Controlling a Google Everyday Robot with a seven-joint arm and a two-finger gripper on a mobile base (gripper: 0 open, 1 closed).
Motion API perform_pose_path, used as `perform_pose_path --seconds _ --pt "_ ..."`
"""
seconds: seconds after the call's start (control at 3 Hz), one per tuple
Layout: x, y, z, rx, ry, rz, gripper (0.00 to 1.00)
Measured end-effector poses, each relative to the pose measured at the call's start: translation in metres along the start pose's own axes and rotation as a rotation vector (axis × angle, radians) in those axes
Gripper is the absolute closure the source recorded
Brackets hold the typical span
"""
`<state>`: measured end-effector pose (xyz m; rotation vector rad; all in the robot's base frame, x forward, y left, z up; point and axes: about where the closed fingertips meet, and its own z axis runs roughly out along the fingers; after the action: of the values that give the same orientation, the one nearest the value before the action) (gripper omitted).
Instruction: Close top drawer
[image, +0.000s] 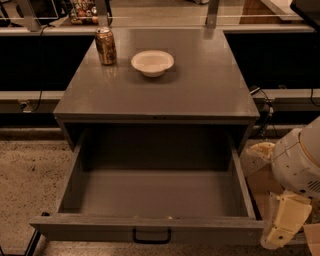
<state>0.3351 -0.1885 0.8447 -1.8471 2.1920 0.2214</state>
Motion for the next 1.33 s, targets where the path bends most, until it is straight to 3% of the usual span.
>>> perform_pose_path --seconds 0.33,0.67,1.33 --pt "0.002 0.010 0.024 -0.017 -0.027 -0.044 0.00" --pt "0.005 0.035 0.058 0.001 -0.072 -0.122 0.18" --pt "0.021 0.062 0.090 0.100 -0.108 -0.156 0.64"
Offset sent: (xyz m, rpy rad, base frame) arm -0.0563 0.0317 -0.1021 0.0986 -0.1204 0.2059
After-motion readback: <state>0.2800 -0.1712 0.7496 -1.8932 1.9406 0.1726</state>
